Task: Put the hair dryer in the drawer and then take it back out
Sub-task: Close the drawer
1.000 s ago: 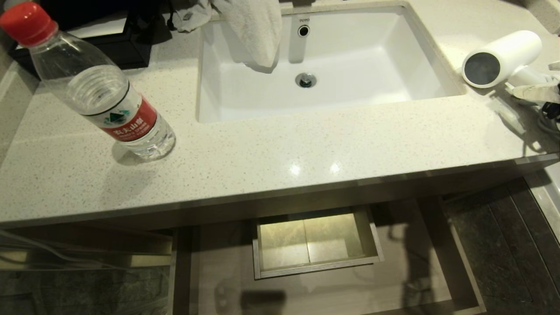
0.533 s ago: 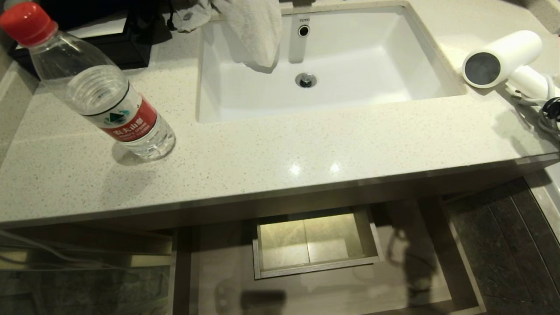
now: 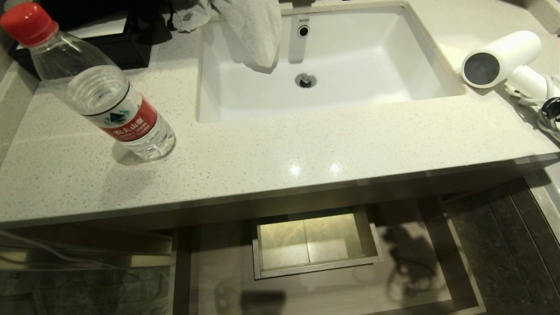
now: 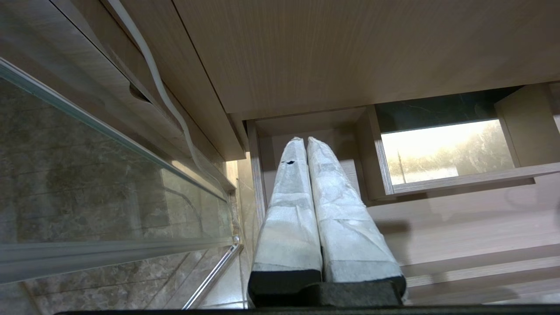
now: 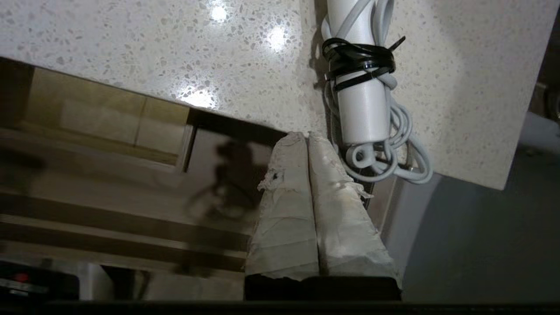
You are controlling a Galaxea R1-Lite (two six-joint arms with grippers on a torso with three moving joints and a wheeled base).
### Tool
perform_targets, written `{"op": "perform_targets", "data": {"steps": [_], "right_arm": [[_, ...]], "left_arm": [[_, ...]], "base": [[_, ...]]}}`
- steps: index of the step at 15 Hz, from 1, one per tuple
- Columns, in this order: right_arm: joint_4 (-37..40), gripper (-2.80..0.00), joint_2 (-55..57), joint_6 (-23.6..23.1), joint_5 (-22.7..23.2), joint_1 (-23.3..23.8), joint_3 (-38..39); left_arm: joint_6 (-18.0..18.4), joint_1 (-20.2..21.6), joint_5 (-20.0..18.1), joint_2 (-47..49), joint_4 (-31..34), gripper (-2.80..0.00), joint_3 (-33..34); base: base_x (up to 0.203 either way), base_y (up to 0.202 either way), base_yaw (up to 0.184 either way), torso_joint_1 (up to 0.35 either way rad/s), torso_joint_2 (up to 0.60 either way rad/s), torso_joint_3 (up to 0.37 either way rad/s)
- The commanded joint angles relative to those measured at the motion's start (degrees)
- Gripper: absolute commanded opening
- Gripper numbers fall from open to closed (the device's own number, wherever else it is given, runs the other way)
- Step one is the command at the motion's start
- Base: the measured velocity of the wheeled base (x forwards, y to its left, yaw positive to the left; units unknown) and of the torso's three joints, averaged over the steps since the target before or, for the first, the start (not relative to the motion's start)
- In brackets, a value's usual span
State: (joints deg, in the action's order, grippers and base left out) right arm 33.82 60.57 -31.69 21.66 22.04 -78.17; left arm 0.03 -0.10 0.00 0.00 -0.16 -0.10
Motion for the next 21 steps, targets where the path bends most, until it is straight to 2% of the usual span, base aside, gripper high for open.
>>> {"op": "perform_targets", "data": {"steps": [1, 3, 5, 6, 9, 14, 21], "right_arm": [[1.5, -2.8, -1.4, 7.7, -0.1, 0.1, 0.7], [3.6, -2.8, -1.7, 12.8, -3.6, -0.3, 1.1], [5.9, -2.8, -1.5, 13.3, -7.8, -0.9, 1.0], [6.5, -2.8, -1.5, 13.4, -11.9, -1.6, 1.0], [5.9, -2.8, -2.0, 15.0, -19.3, -5.8, 1.5], [3.6, -2.8, -3.8, 15.3, -20.1, -7.2, 2.9], [3.2, -2.8, -6.8, 15.3, -20.2, -7.6, 5.3]], "left_arm": [[0.1, 0.0, 0.0, 0.1, 0.0, -2.8, 0.0], [0.1, 0.0, 0.0, 0.1, 0.0, -2.8, 0.0], [0.1, 0.0, 0.0, 0.1, 0.0, -2.8, 0.0], [0.0, 0.0, 0.0, 0.0, 0.0, -2.8, 0.0], [0.0, 0.0, 0.0, 0.1, 0.0, -2.8, 0.0], [0.1, 0.0, 0.0, 0.1, 0.0, -2.8, 0.0], [0.1, 0.0, 0.0, 0.1, 0.0, -2.8, 0.0]], "base": [[0.0, 0.0, 0.0, 0.0, 0.0, 0.0], [0.0, 0.0, 0.0, 0.0, 0.0, 0.0], [0.0, 0.0, 0.0, 0.0, 0.0, 0.0], [0.0, 0.0, 0.0, 0.0, 0.0, 0.0], [0.0, 0.0, 0.0, 0.0, 0.0, 0.0], [0.0, 0.0, 0.0, -0.028, 0.02, -0.014], [0.0, 0.0, 0.0, -0.312, 0.13, -0.177]]}}
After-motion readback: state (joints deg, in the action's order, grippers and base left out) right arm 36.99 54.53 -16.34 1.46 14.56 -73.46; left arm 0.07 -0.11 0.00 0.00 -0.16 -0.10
